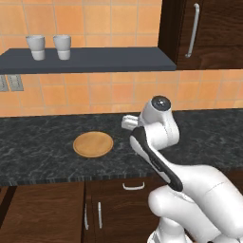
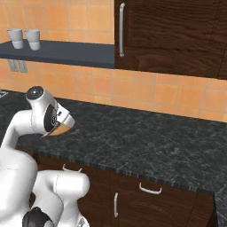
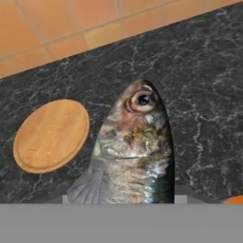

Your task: Pick up the knife from the drawer and place it on the cutting board. Then place the meat from the plate to the cutting board.

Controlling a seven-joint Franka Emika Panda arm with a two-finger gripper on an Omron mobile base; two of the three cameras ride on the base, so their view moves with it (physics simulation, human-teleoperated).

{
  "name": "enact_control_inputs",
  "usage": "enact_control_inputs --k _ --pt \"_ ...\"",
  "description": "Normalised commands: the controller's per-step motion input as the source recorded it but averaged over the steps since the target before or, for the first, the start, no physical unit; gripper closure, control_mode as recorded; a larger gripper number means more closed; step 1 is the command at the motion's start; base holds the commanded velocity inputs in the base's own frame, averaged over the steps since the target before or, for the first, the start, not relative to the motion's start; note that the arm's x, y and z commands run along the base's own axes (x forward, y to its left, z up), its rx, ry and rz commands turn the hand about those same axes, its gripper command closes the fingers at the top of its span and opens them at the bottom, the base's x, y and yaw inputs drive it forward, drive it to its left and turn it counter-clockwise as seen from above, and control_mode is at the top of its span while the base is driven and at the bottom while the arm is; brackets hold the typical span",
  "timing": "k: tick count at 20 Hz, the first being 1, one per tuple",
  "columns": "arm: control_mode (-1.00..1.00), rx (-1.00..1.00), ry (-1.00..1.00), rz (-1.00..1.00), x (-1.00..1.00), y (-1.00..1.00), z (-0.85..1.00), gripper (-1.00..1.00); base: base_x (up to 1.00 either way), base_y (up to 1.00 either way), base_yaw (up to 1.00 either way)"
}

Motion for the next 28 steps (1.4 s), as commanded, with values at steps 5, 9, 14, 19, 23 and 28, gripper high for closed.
enact_control_inputs --k 5,9,14,19,23,28 --pt "-1.0 0.18 -0.02 0.0 -0.58 -0.52 0.45 1.0 0.0 0.0 0.0" --pt "-1.0 0.13 0.01 0.0 -0.57 -0.09 0.0 1.0 0.0 0.0 0.0" --pt "1.0 0.0 0.0 0.0 0.0 0.0 0.0 1.0 -1.0 0.0 0.36" --pt "1.0 0.0 0.0 0.0 0.0 0.0 0.0 1.0 -0.98 0.04 0.71" --pt "1.0 0.0 0.0 0.0 0.0 0.0 0.0 1.0 -0.41 0.41 0.8" --pt "1.0 0.0 0.0 0.0 0.0 0.0 0.0 1.0 0.28 0.87 0.64"
